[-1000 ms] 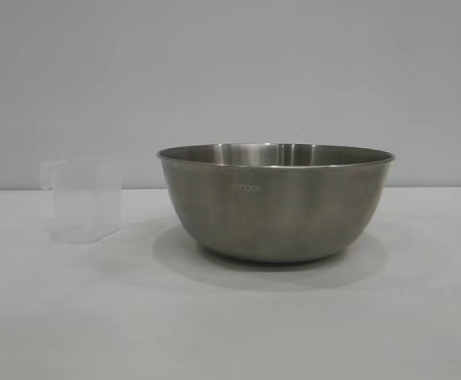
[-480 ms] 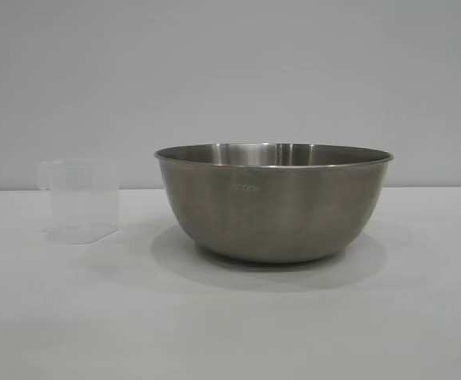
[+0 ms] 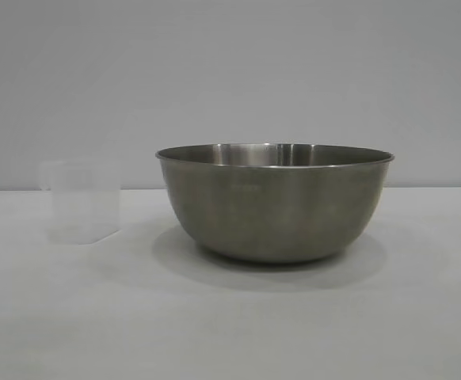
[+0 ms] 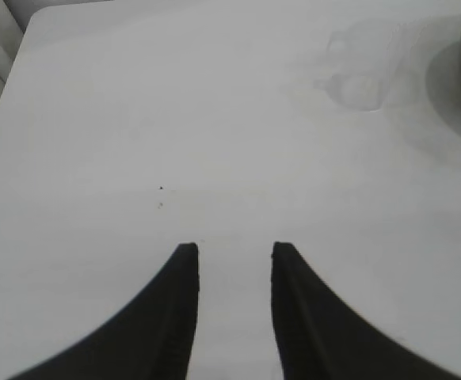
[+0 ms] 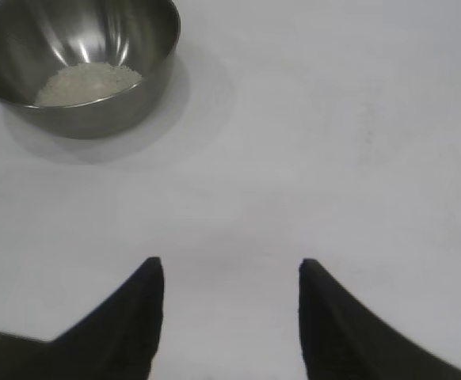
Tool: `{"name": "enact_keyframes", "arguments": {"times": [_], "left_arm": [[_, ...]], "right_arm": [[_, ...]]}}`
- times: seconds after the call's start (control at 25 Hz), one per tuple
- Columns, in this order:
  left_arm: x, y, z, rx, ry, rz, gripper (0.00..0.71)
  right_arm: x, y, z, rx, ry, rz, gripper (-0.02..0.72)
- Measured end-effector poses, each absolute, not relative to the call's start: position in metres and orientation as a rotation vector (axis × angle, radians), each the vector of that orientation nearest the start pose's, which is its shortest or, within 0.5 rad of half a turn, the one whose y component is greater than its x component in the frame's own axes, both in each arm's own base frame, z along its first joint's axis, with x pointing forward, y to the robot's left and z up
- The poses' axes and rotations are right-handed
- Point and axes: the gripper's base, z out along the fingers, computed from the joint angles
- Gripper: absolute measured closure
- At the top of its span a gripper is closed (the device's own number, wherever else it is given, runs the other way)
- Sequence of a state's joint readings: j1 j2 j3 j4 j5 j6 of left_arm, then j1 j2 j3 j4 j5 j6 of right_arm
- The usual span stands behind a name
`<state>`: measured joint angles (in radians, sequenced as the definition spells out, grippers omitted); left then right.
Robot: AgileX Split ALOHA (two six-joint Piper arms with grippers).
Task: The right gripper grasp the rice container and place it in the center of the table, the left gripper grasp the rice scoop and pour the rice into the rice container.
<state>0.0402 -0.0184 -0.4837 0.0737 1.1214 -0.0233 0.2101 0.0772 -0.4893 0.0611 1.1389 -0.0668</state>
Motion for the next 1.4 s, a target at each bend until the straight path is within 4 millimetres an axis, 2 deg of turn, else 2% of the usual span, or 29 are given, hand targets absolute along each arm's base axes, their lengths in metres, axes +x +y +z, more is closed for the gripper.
{"name": "enact_keyframes", "arguments": {"times": [0.12, 0.36, 0.4, 1.4], "left_arm": [[-0.009, 0.006, 0.268, -0.105, 2.1, 0.12, 0.473], [-0.009, 0.006, 0.268, -0.108, 2.099, 0.124, 0.473], [-0.009, 0.006, 0.268, -0.108, 2.099, 0.124, 0.518], [-0.009, 0.006, 0.268, -0.108, 2.099, 0.124, 0.518]], "right_arm": [[-0.003, 0.005, 0.268, -0.293, 2.154, 0.151, 0.333], [-0.01, 0.004, 0.268, -0.139, 2.116, 0.069, 0.333], [-0.01, 0.005, 0.268, -0.132, 2.116, 0.065, 0.333], [-0.01, 0.005, 0.268, -0.127, 2.117, 0.062, 0.333]]}}
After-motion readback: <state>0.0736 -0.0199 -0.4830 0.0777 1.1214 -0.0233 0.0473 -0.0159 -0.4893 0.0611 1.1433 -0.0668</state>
